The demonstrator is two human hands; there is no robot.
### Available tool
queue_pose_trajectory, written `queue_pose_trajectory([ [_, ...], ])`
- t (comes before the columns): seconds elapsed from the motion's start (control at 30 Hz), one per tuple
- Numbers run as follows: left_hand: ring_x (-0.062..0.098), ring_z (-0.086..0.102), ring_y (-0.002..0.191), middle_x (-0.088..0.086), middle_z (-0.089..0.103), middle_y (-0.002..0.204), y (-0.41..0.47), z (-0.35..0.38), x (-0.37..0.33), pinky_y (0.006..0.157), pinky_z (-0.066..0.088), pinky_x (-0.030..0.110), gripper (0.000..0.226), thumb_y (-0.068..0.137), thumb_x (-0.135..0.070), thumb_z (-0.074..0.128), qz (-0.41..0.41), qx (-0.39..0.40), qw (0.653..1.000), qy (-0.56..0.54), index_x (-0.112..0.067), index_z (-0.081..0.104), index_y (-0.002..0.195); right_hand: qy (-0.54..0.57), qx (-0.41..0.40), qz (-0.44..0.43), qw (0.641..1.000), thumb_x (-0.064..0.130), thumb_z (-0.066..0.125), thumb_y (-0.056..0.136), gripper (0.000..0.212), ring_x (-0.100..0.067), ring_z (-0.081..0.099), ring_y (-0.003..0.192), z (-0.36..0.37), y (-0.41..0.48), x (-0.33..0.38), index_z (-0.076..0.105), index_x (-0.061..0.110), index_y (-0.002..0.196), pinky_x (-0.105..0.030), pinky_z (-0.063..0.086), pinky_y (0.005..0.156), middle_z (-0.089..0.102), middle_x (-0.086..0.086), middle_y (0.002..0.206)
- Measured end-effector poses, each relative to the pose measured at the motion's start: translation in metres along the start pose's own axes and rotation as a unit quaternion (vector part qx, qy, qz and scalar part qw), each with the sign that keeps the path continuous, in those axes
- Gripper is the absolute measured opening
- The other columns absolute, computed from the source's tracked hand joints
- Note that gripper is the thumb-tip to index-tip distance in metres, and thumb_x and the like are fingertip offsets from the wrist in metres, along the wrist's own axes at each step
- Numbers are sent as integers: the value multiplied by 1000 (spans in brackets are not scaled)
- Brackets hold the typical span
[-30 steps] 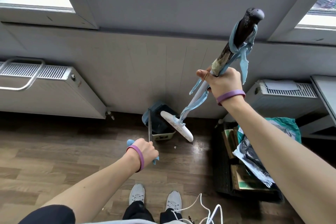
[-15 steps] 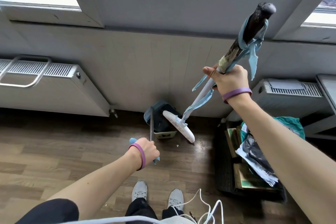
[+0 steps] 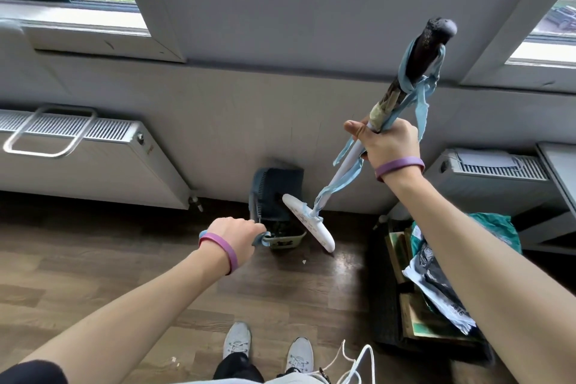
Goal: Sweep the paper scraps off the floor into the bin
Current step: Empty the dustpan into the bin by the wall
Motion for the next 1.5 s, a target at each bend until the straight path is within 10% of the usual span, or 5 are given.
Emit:
queue_pose_trajectory([
  [0.33, 22, 63, 101, -6, 65, 113, -36, -3, 28, 70, 38, 29, 25, 95, -31, 39, -49, -24, 998, -11, -29, 52, 117, -53, -14, 60, 997, 58, 72, 71, 44, -25, 66, 79, 15, 11, -45, 72, 16, 84, -31, 52, 74, 70, -4, 81],
  [0.67, 24, 65, 98, -2, 66, 114, -25, 6, 38, 69, 42, 31, 28, 96, -30, 40, -48, -16, 999, 13, -29, 51, 122, -60, 78, -35, 995, 76, 66, 57, 57, -29, 66, 70, 44, 10, -13, 63, 20, 64, -44, 57, 69, 68, -6, 72],
  [0.93, 27, 66, 93, 2, 62, 114, -10, 14, 10, 62, 41, 34, 22, 95, -21, 42, 17, 10, 998, 68, -22, 50, 116, -77, 140, -64, 985, 56, 72, 74, 37, -25, 66, 72, 88, 13, 5, 65, 20, 68, -40, 58, 70, 69, -5, 76],
  [1.5, 24, 63, 100, -2, 64, 113, -42, 19, 43, 72, 43, 32, 23, 95, -30, 41, -75, 25, 997, -12, -28, 51, 115, -123, 52, 18, 991, 55, 71, 76, 43, -21, 58, 76, 67, 22, -40, 68, 13, 83, -25, 39, 70, 65, -2, 83],
])
Point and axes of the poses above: each hand's wrist, its own y-axis towards the middle knuckle, its own z-axis out of the palm, x = y × z, the point moved 6 cm from there along y, towards the middle knuckle
